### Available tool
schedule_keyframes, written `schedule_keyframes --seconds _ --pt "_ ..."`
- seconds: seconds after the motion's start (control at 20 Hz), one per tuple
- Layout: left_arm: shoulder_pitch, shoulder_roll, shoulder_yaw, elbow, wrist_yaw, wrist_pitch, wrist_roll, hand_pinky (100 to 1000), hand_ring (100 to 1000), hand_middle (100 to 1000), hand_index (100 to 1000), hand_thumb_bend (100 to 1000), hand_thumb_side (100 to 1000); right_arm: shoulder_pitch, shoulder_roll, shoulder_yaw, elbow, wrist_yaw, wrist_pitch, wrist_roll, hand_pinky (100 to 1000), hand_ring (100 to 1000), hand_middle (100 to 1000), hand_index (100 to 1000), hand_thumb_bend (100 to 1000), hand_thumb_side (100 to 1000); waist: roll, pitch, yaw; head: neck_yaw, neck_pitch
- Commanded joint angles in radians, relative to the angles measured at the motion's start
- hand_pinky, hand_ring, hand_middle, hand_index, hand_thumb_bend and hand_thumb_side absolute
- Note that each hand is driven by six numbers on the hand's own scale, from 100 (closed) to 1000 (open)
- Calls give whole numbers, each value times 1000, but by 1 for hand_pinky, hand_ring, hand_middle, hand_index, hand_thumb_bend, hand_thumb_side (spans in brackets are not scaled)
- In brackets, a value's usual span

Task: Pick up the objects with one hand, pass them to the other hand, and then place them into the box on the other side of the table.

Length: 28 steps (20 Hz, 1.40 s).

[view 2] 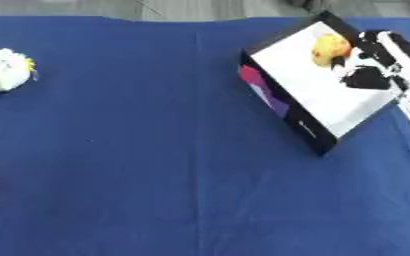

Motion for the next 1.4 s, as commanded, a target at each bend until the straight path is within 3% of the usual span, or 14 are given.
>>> schedule_keyframes --seconds 0.05,0.15,0.3,0.35,0.5,0.6,0.65,0.75,0.9,1.05,1.2,1.4 --pt "-8 50 20 -19 11 3 7 903 758 741 872 148 673 -35 -43 -6 52 91 0 40 884 1000 930 881 287 100 1 -19 2 0 -7" --pt "-6 59 22 -16 10 4 4 905 766 750 879 150 678 -47 -43 -5 76 156 -9 85 919 1000 1000 991 311 100 2 -20 1 5 -5" --pt "-9 72 27 -10 7 8 -8 905 772 754 883 154 678 -50 -43 -17 80 218 -31 122 938 1000 1000 1000 298 100 3 -21 -2 12 -3" --pt "-12 79 30 -6 5 10 -12 905 773 755 884 155 676 -50 -42 -23 73 222 -37 129 939 1000 1000 1000 257 100 3 -22 -3 16 -2" --pt "-35 106 31 20 11 25 -39 903 772 743 878 137 658 -47 -38 -49 20 165 -36 122 942 1000 1000 1000 100 100 5 -23 -7 44 3" --pt "-66 139 22 63 12 37 -90 902 774 732 872 112 642 -40 -36 -68 -50 83 -28 94 950 1000 1000 1000 100 100 7 -24 -11 71 5" --pt "-86 154 16 93 11 43 -131 902 774 732 872 112 642 -34 -35 -76 -88 35 -19 77 950 1000 1000 1000 100 100 7 -25 -13 83 6" --pt "-145 186 -10 191 4 50 -271 913 798 754 886 115 652 -28 -31 -91 -181 -65 -18 43 968 1000 1000 1000 100 289 11 -27 -18 111 11" --pt "-241 211 -38 364 -52 22 -512 924 825 779 909 168 644 -19 -19 -107 -308 -173 -19 11 970 1000 1000 1000 100 268 14 -31 -27 144 16" --pt "-306 226 -58 506 -122 -37 -726 926 852 795 911 267 661 -8 -10 -113 -407 -220 -15 -15 967 1000 1000 1000 100 267 19 -31 -32 172 20" --pt "-315 277 -85 544 -164 -134 -913 927 872 804 904 344 660 12 -12 -114 -492 -235 -7 -34 965 1000 1000 1000 100 257 28 -28 -30 186 25" --pt "-263 353 -126 486 -126 -225 -1063 933 884 804 895 436 659 25 -12 -112 -547 -234 11 -49 962 1000 1000 1000 100 256 35 -24 -23 183 28"
